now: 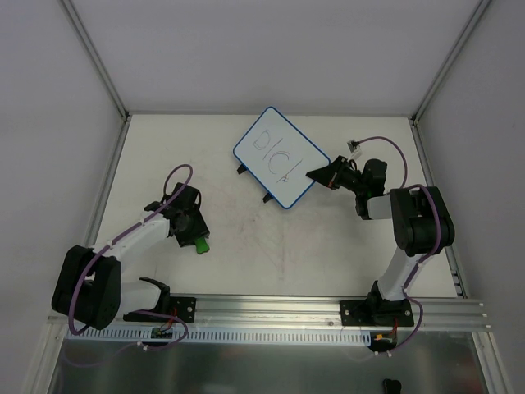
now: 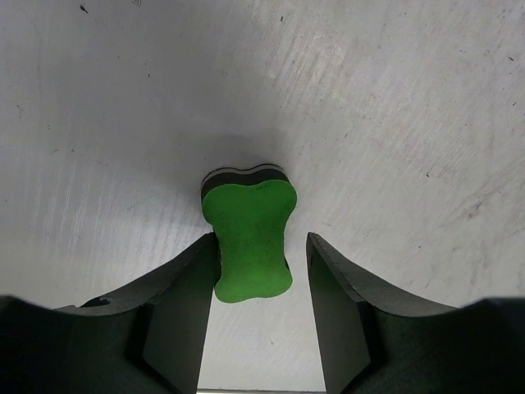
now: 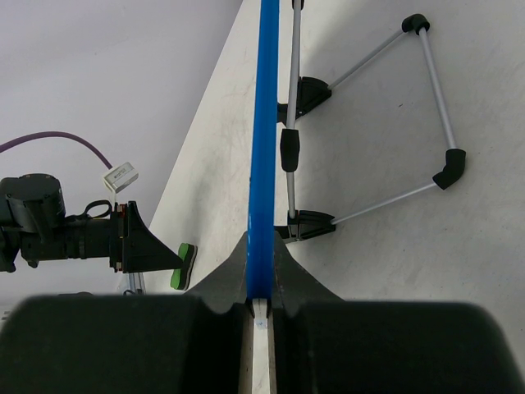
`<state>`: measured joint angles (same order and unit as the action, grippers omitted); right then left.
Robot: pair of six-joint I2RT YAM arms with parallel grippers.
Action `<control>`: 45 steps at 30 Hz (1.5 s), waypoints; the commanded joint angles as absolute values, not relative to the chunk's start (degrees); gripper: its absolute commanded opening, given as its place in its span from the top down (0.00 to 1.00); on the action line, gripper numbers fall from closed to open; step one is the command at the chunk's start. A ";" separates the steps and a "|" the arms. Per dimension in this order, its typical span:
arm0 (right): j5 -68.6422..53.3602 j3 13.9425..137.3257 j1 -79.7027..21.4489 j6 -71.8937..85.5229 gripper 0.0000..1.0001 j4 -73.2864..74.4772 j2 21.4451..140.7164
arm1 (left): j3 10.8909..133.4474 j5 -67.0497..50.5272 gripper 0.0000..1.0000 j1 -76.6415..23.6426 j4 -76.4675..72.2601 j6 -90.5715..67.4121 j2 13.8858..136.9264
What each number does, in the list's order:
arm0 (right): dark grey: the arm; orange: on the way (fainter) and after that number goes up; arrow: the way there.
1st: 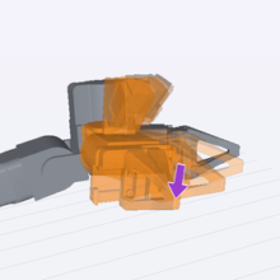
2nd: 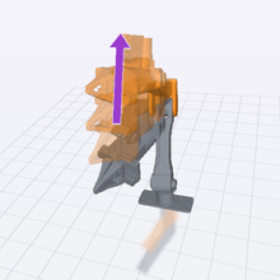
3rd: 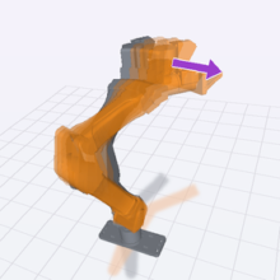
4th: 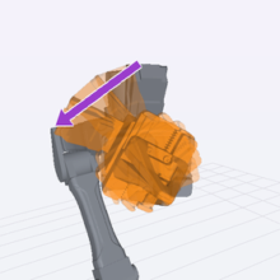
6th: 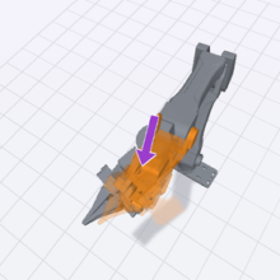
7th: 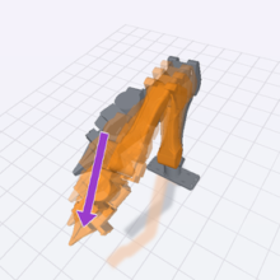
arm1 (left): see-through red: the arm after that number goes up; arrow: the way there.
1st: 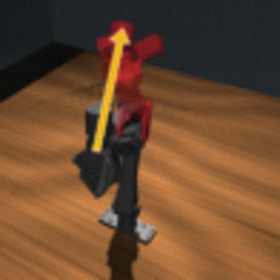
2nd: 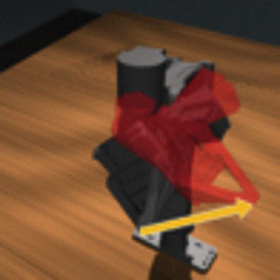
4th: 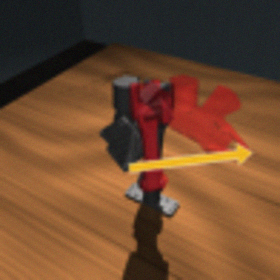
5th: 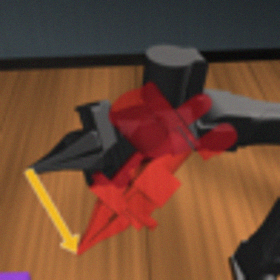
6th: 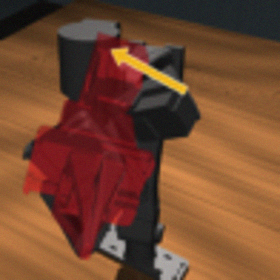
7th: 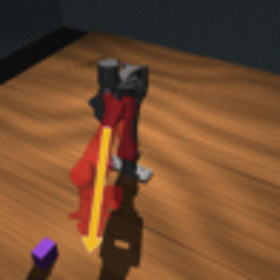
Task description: Erase the whiteboard
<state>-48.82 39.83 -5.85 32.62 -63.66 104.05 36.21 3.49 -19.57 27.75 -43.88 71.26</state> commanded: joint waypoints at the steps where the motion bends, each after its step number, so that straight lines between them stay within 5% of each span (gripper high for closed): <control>1: -50.27 40.69 -5.54 33.40 1.00 -72.42 103.27 | 36.91 3.51 0.53 -20.13 28.57 -42.98 71.72; 13: -50.27 40.43 -5.27 34.37 1.00 -74.09 103.71 | 36.91 3.25 0.59 -20.13 28.48 -42.54 74.44; 16: -50.45 40.43 -5.27 34.63 1.00 -74.44 103.71 | 37.00 3.78 0.75 -20.13 28.48 -42.54 73.66; 26: -50.80 40.34 -5.36 34.81 1.00 -75.23 104.68 | 41.83 1.33 0.99 -20.13 27.95 -39.30 67.41; 45: -51.15 39.29 -5.89 31.56 1.00 -73.74 104.24 | 70.30 -11.07 0.92 -18.02 12.49 -27.68 86.20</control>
<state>-48.93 38.76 -5.65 33.52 -67.11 105.62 66.22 -6.61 -19.03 17.23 -30.02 83.50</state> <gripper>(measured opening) 0.060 0.306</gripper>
